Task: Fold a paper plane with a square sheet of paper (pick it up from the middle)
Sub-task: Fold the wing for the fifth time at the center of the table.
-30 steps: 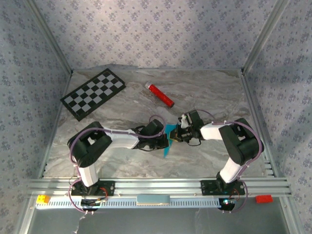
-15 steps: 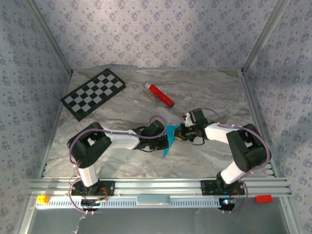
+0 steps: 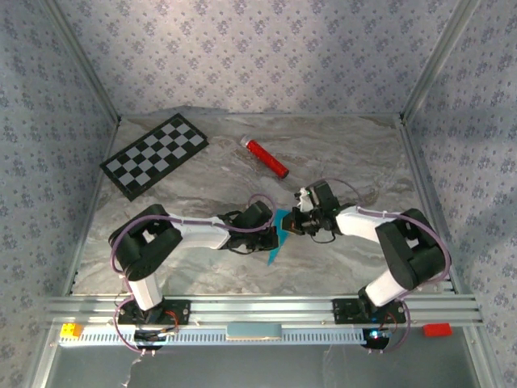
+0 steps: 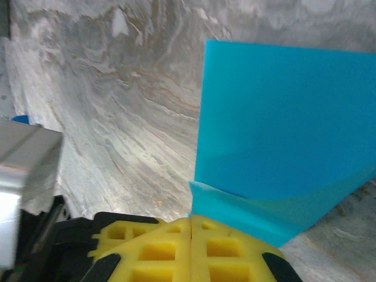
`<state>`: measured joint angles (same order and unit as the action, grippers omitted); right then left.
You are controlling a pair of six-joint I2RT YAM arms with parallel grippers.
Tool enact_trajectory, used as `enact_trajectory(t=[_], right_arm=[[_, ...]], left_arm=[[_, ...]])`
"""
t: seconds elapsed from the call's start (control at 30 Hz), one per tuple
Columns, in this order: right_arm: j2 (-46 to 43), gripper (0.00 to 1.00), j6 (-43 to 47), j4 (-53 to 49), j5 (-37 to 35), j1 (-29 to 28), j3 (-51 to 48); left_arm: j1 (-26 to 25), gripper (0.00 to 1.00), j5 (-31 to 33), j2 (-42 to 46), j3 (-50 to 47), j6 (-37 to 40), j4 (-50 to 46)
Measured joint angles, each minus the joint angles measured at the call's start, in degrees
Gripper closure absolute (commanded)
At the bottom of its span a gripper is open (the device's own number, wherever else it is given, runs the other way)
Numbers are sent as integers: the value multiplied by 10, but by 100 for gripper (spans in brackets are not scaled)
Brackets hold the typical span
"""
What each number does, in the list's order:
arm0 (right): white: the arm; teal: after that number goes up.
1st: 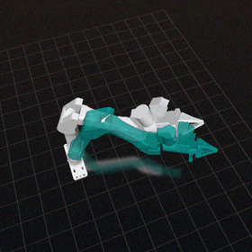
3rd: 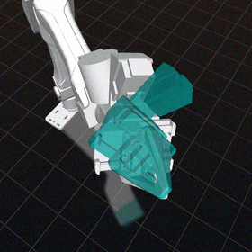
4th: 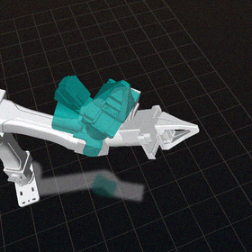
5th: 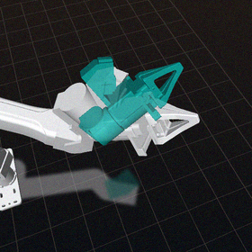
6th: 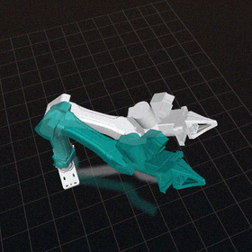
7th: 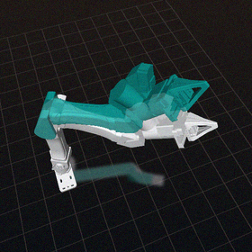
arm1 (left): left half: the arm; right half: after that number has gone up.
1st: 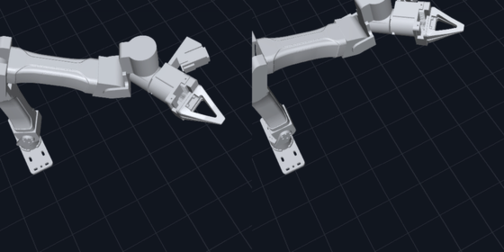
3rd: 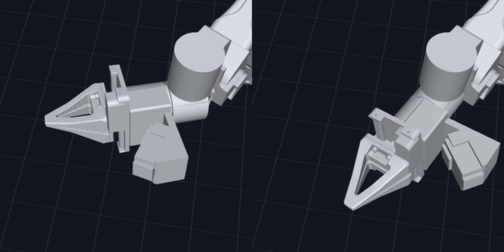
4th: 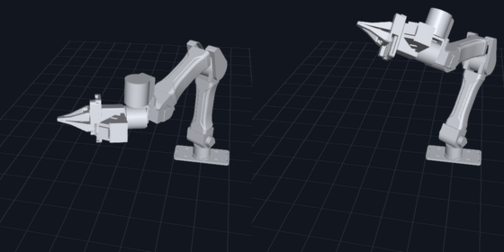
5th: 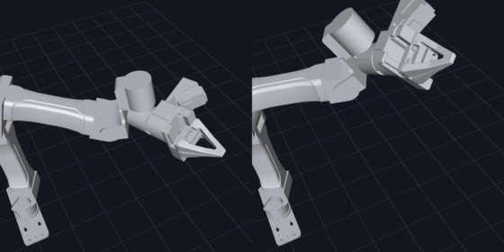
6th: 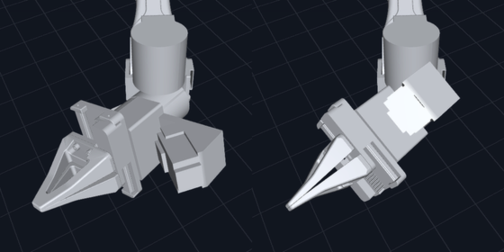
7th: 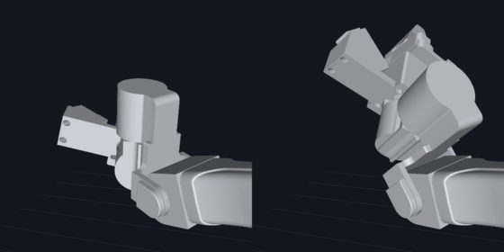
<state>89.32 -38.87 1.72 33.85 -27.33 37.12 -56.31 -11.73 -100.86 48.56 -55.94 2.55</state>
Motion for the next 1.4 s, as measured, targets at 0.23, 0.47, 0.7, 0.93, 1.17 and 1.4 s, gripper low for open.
enact_trajectory(t=[0.23, 0.47, 0.7, 0.93, 1.17, 1.4], right_arm=[[51, 98, 0, 15, 8, 23, 1], [76, 97, -2, 24, 38, 70, 17], [97, 96, -2, 24, 23, 119, 46], [110, 94, -1, 23, 23, 154, 68], [60, 92, 0, 8, 24, 154, 75], [0, 93, 8, 16, 26, 107, 56]], left_arm=[[0, 100, 0, 0, 0, 0, 0], [0, 100, 0, 0, -1, 4, 0], [0, 100, 0, 0, -1, 4, 1], [-1, 100, 0, 0, -1, 4, 1], [-1, 100, 0, 0, -1, 4, 0], [-1, 100, 0, 0, -1, 4, 1]])
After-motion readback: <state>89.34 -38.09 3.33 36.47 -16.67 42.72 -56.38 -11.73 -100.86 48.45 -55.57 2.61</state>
